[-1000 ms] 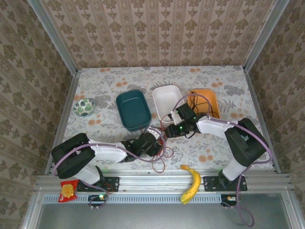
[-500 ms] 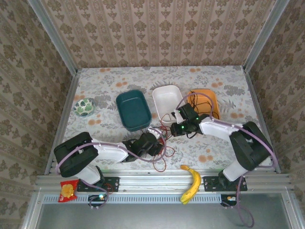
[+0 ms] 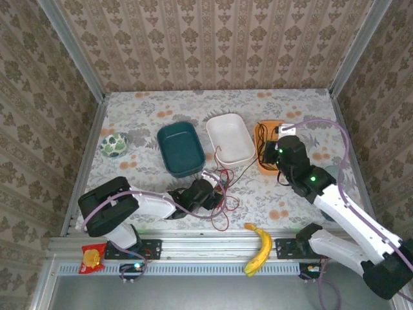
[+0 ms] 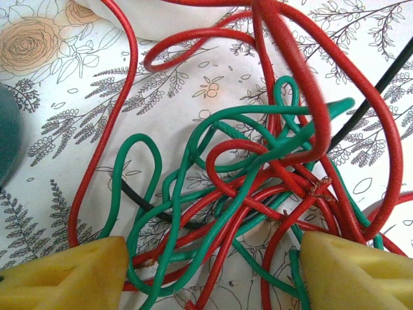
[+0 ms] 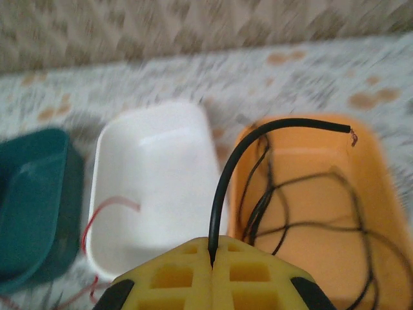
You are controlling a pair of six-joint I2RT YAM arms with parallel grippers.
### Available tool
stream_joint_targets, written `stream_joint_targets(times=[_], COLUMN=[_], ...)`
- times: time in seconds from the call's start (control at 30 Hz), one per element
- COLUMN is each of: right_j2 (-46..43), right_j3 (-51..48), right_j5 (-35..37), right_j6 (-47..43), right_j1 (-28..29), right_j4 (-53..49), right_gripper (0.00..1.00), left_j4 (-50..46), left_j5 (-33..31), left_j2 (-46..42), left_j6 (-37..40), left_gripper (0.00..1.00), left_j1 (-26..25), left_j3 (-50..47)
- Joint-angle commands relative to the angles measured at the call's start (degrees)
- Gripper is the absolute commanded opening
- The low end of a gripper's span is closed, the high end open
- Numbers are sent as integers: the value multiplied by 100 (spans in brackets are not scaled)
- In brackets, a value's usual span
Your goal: Untangle the cables
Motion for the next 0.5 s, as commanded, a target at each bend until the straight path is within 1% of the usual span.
stream_joint_targets(times=[0.0, 0.13, 0.23, 0.33, 0.47], right_j2=[-416, -727, -828, -767, -400], right_j3=[501, 844, 1146, 1562, 1989], right_j5=[1371, 1781, 1838, 1458, 773], right_j6=[-499, -1085, -1568, -1687, -1502], right_j1=[-67, -165, -332, -663, -1258], right_j4=[520, 1153, 1772, 1974, 1615], right_gripper=[0, 0, 0, 0, 0], left_j4=[-713, -723, -725, -703, -700], left_j5=[199, 187, 190, 186, 157], left_j2=[236, 260, 276, 271, 288], left_j6=[-122, -149, -174, -192, -190], left_gripper=[72, 72, 72, 72, 72], left_j1=[25, 26, 29, 20, 16], left_j3=[-173, -179, -184, -197, -201])
